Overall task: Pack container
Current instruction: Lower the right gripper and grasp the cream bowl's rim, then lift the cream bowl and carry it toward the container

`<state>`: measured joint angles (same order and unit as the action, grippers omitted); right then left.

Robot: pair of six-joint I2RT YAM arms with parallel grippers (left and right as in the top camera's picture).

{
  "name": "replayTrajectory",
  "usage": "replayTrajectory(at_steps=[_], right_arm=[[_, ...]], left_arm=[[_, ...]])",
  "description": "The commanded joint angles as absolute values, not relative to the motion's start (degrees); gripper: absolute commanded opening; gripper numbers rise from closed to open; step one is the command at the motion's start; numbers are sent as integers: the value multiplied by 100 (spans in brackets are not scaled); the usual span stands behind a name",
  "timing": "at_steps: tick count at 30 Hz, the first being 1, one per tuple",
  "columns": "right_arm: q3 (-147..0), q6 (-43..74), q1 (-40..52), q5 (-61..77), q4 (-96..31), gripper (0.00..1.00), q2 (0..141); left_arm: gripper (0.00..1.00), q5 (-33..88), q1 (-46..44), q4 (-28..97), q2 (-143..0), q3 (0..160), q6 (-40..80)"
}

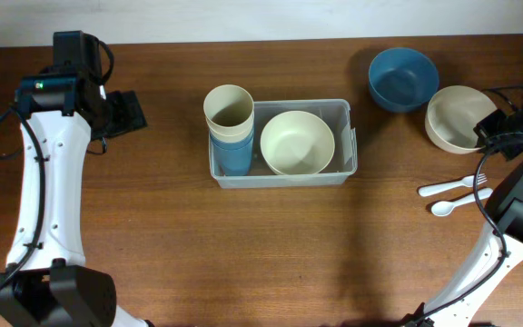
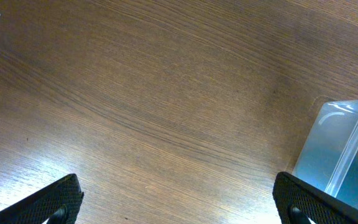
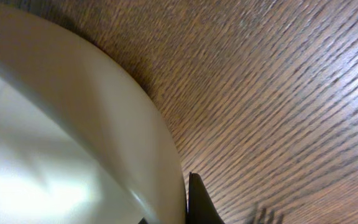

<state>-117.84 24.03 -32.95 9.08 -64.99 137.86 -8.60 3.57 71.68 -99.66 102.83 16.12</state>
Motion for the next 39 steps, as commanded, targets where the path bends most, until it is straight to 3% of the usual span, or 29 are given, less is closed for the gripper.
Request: replayTrajectory(at_steps=[1,14,24,39], right_arm=[[-11769,2447,-3428,1098,-6536,4,13828],[-11771,2423,-4246,1708,-6862,4,13767],[-11880,2403,-4327,1920,-6969,4,13500],[-13235,2268,-4464,2506,-7988,4,13061]], left_arm=[[100,-884,381,7159,-9963,10224,1671],[100,-884,381,7159,-9963,10224,1671],[100,-884,381,7159,-9963,10224,1671],[100,-884,381,7159,-9963,10224,1671]])
